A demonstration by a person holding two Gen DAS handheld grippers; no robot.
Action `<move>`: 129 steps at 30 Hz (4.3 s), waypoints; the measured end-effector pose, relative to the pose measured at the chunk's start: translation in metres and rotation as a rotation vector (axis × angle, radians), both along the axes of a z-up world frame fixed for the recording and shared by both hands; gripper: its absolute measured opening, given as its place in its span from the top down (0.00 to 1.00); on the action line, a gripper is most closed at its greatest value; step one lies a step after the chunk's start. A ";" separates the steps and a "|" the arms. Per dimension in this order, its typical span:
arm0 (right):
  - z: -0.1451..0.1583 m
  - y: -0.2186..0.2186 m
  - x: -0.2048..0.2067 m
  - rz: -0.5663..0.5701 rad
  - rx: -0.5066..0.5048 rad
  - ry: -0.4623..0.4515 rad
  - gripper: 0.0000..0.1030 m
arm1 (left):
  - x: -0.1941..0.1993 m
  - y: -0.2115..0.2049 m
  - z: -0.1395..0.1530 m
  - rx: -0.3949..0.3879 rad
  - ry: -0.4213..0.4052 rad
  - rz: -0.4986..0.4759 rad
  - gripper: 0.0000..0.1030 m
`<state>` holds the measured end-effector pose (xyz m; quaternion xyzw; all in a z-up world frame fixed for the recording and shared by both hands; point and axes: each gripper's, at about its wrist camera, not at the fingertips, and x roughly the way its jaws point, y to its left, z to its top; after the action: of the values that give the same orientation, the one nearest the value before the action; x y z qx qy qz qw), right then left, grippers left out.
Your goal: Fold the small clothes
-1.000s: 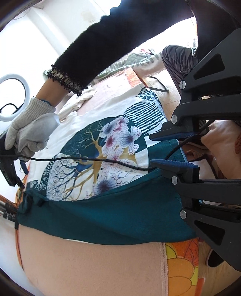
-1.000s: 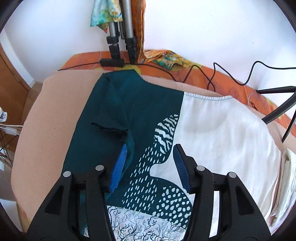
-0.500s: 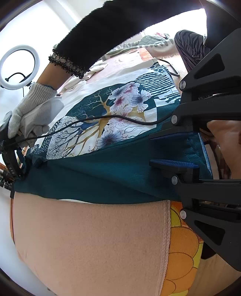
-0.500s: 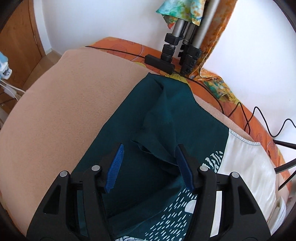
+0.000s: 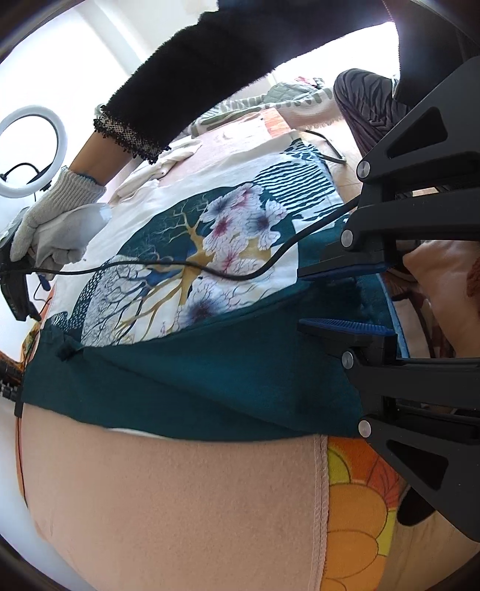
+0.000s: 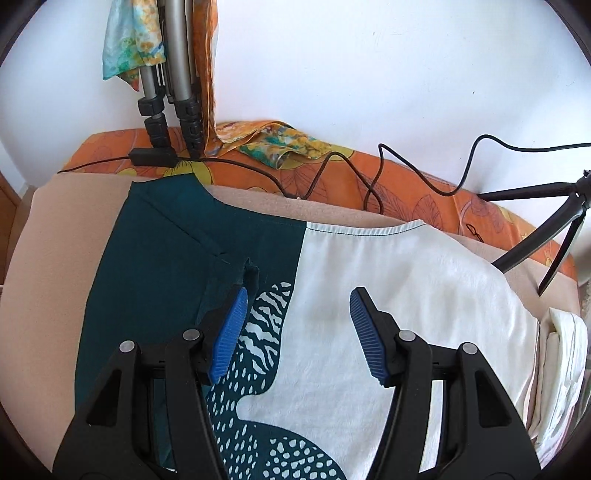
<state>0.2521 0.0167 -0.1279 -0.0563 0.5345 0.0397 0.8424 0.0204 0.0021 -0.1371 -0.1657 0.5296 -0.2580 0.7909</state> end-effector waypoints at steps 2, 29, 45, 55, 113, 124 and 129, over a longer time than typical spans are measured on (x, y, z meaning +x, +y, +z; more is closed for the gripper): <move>0.012 -0.006 -0.006 0.010 0.034 -0.011 0.41 | -0.006 -0.009 0.001 -0.004 -0.010 -0.045 0.82; 0.038 -0.024 -0.345 0.244 0.499 0.221 0.54 | -0.033 0.054 0.024 0.129 -0.217 0.134 0.81; -0.011 0.033 -0.378 0.329 0.464 0.356 0.93 | -0.038 0.066 0.026 0.108 -0.212 0.174 0.81; -0.002 0.000 -0.375 0.260 0.554 0.338 0.97 | -0.036 0.063 0.019 0.119 -0.182 0.158 0.81; 0.123 -0.352 -0.378 -0.110 0.630 -0.190 0.36 | -0.069 -0.268 0.036 0.238 -0.512 -0.500 0.53; 0.099 -0.387 -0.332 -0.128 0.676 -0.156 0.36 | -0.062 -0.319 0.010 0.443 -0.537 -0.580 0.52; 0.080 -0.384 -0.290 -0.121 0.690 -0.120 0.36 | -0.049 -0.313 0.007 0.390 -0.492 -0.553 0.61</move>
<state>-0.0379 -0.3675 -0.0482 0.2612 0.4417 0.1645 0.8424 -0.0284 -0.3111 -0.1298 0.2021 0.3882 -0.3874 0.8114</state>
